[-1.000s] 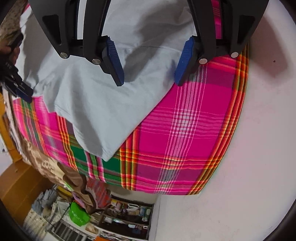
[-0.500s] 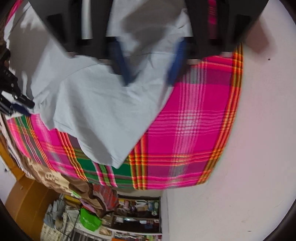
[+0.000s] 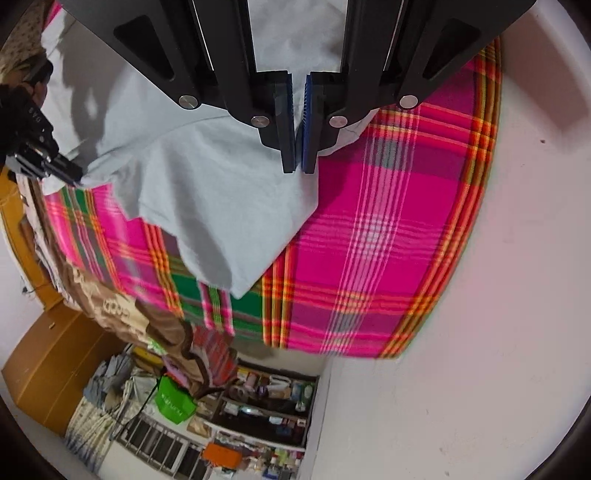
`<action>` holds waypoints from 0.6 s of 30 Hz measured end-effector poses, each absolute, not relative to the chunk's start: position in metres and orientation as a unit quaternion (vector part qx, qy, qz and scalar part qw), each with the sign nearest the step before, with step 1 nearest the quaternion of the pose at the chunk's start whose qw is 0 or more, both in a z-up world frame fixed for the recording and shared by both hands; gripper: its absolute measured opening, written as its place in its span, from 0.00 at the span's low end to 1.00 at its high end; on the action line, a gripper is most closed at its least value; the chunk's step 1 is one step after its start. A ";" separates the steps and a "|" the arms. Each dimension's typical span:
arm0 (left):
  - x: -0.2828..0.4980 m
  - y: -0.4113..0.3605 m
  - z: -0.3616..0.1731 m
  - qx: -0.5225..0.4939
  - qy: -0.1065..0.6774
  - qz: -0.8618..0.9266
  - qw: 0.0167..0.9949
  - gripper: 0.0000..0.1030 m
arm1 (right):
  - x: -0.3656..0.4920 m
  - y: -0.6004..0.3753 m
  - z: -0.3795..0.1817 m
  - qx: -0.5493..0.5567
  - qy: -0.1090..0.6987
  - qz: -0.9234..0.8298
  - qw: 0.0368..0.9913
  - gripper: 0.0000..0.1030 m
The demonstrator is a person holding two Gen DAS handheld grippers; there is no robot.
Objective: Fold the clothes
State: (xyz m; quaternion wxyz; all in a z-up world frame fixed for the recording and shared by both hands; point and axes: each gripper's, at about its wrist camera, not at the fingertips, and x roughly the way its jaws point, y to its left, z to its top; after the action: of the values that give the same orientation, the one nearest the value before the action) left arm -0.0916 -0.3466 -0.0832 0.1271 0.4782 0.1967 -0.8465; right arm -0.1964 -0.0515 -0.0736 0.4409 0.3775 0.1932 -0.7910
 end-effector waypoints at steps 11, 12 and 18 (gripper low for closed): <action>-0.103 -0.350 -0.095 0.498 0.216 -0.833 0.106 0.57 | -0.195 -0.051 -0.084 0.396 0.190 -0.789 0.429 0.05; -0.106 -0.347 -0.097 0.504 0.211 -0.831 0.104 0.57 | -0.195 -0.052 -0.085 0.397 0.192 -0.788 0.429 0.05; -0.120 -0.344 -0.102 0.505 0.203 -0.829 0.128 0.32 | -0.196 -0.053 -0.091 0.407 0.192 -0.786 0.423 0.06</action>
State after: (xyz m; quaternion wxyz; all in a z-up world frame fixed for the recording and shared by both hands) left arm -0.1196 -0.3436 -0.1020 0.1277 0.5051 0.2032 -0.8290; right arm -0.1962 -0.0529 -0.0913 0.4233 0.4068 0.1922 -0.7864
